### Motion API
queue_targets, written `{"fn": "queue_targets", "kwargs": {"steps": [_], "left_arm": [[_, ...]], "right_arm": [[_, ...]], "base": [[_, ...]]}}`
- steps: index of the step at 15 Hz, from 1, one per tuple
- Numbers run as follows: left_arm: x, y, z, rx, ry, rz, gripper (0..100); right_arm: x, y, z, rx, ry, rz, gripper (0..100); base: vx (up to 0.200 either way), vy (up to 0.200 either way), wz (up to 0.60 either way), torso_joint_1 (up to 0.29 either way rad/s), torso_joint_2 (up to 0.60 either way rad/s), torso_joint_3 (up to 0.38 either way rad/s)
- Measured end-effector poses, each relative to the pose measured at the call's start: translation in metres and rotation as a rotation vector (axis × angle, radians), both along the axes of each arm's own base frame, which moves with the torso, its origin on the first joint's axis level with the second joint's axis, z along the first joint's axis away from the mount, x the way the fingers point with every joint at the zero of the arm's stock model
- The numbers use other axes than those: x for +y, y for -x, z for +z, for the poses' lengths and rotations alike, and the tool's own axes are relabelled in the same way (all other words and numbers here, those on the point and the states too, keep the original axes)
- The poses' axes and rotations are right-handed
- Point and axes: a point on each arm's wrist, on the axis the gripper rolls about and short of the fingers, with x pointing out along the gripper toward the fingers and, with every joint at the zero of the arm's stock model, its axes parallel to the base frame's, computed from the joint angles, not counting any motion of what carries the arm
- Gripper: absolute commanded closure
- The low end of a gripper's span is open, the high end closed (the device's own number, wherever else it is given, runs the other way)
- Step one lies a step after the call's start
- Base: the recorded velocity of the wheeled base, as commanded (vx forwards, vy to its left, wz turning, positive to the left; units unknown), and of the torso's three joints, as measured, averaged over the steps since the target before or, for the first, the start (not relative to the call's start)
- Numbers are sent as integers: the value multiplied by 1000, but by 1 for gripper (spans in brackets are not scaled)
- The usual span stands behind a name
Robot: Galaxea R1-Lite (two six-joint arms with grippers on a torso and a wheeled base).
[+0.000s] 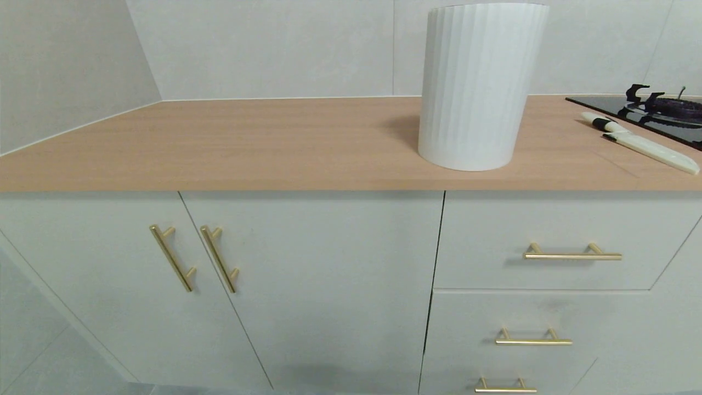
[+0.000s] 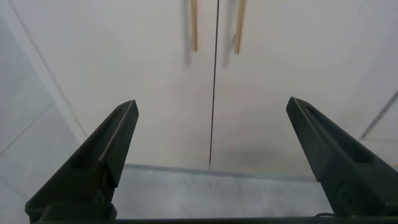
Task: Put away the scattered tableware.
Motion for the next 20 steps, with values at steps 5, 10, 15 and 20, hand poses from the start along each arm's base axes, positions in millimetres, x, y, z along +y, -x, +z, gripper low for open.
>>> {"fn": "queue_targets", "kwargs": {"steps": [5, 10, 15, 20], "left_arm": [[0, 0, 0, 0, 0, 1, 0], [0, 0, 0, 0, 0, 0, 0], [0, 0, 0, 0, 0, 1, 0], [0, 0, 0, 0, 0, 0, 0]], "right_arm": [[0, 0, 0, 0, 0, 0, 0], [0, 0, 0, 1, -1, -1, 0], [0, 0, 0, 1, -1, 1, 0], [0, 0, 0, 1, -1, 0, 0]], "base": [[0, 0, 0, 0, 0, 0], [0, 0, -240, 1, 0, 2], [0, 0, 0, 0, 0, 0], [0, -40, 0, 0, 1, 1]]}}
